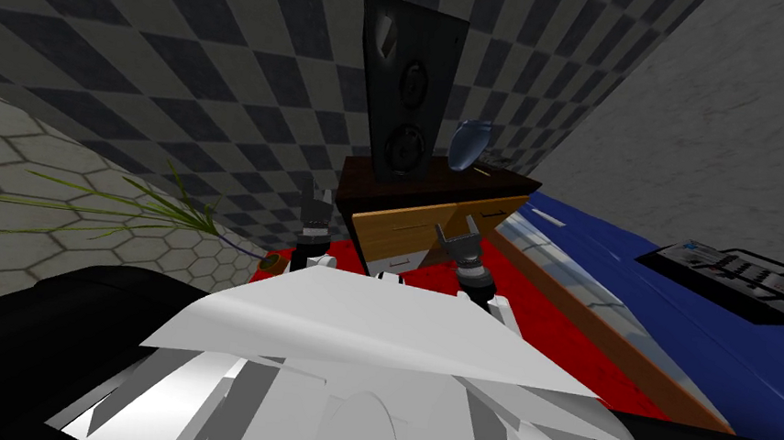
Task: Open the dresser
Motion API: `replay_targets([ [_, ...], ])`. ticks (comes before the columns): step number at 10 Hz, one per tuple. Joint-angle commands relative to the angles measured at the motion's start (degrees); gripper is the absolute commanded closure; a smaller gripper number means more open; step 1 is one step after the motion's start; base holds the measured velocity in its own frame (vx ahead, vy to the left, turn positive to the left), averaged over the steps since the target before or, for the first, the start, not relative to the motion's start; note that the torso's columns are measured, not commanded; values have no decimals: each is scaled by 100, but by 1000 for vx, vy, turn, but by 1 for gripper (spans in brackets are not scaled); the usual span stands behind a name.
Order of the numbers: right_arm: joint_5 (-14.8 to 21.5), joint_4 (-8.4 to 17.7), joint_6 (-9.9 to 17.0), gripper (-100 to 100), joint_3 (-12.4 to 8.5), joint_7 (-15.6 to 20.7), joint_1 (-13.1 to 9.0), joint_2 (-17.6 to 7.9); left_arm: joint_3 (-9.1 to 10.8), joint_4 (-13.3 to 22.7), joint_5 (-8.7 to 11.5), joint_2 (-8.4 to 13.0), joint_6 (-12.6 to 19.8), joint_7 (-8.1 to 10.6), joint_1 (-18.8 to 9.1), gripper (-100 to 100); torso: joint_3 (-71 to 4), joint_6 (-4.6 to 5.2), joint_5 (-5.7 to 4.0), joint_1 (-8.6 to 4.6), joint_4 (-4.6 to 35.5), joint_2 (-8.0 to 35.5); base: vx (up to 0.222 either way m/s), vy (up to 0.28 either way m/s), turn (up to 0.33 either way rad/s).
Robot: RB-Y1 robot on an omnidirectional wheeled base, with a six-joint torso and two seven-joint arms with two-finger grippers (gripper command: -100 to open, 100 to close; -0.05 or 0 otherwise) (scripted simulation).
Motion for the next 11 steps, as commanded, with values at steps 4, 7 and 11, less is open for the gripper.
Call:
replay_targets([
  [4, 372, 224, 40, -100, -4, 770, -137, 107, 0, 0, 0, 0, 0, 0, 0, 0, -1, 0, 1, 2, 0, -1, -9, 37, -16],
  [7, 626, 384, 68, -100, -8, 1265, -230, 185, 0, 0, 0, 0, 0, 0, 0, 0, 0, 0, 1, 2, 0, -1, -13, 44, -20],
  [11, 880, 555, 101, -100, -11, 1805, -326, 298, 0, 0, 0, 0, 0, 0, 0, 0, 0, 0, 1, 0, 0, -1, -12, 36, -18],
])
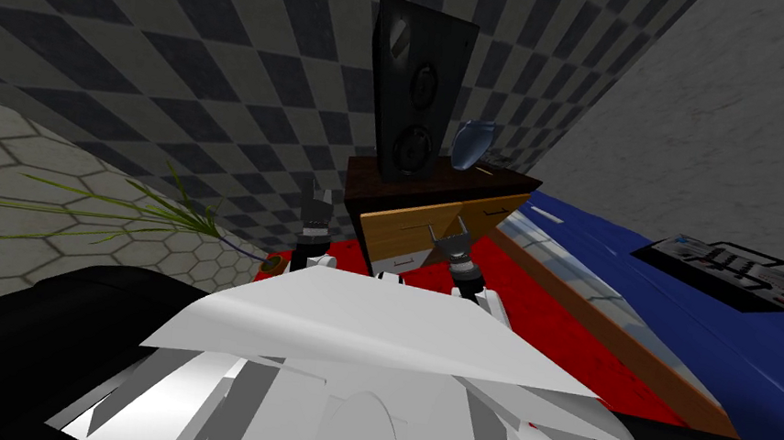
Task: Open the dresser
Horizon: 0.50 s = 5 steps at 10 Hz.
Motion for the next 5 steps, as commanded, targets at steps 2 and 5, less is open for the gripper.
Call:
replay_targets([
  [2, 213, 133, 42, -100, -3, 482, -75, 89, 0, 0, 0, 0, 0, 0, 0, 0, 0, 0, -1, -4, 0, -1, -10, 24, -17],
  [5, 429, 293, 74, -100, -6, 921, -160, 159, 0, 0, 0, 0, 0, 0, 0, 0, 0, 0, 1, 4, 0, 0, -12, 38, -17],
])
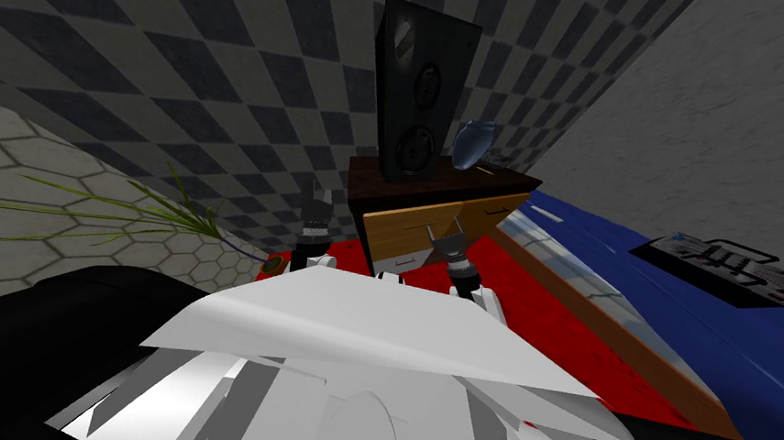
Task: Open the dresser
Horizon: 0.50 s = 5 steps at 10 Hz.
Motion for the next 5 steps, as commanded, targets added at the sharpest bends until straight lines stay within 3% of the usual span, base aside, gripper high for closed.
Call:
replay_targets([
  [1, 186, 150, 28, -100, 1, 395, -81, 59, 0, 0, 0, 0, 0, 0, 0, 0, 0, 0, -1, -4, 0, 0, -12, 34, -18],
  [5, 445, 339, 65, -100, -3, 925, -183, 105, 0, 0, 0, 0, 0, 0, 0, 0, 0, 0, -2, -5, 0, 0, -13, 32, -16],
])
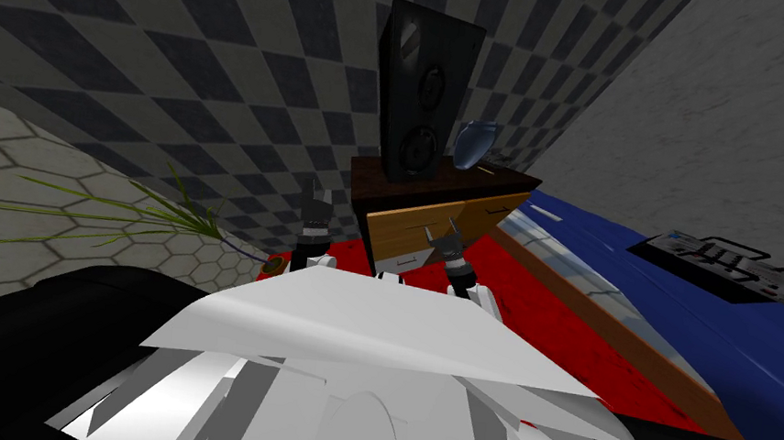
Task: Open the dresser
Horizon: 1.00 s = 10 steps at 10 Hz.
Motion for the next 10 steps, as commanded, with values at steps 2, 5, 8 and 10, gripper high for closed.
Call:
replay_targets([
  [2, 242, 167, 38, -100, -7, 503, -94, 22, 0, 0, 0, 0, 0, 0, 0, 0, 0, 0, 0, 1, 0, -1, -9, 32, -17],
  [5, 467, 330, 70, -100, -10, 963, -182, 29, 0, 0, 0, 0, 0, 0, 0, 0, 1, 0, 1, 3, 0, 1, -13, 38, -16],
  [8, 718, 523, 109, -100, -14, 1456, -283, 36, 0, 0, 0, 0, 0, 0, 0, 0, 1, 0, 0, 0, 0, 1, -14, 40, -22],
  [10, 805, 592, 124, -100, -15, 1653, -319, 43, 0, 0, 0, 0, 0, 0, 0, 0, 0, 0, 0, 1, 0, 0, -17, 34, -14],
])
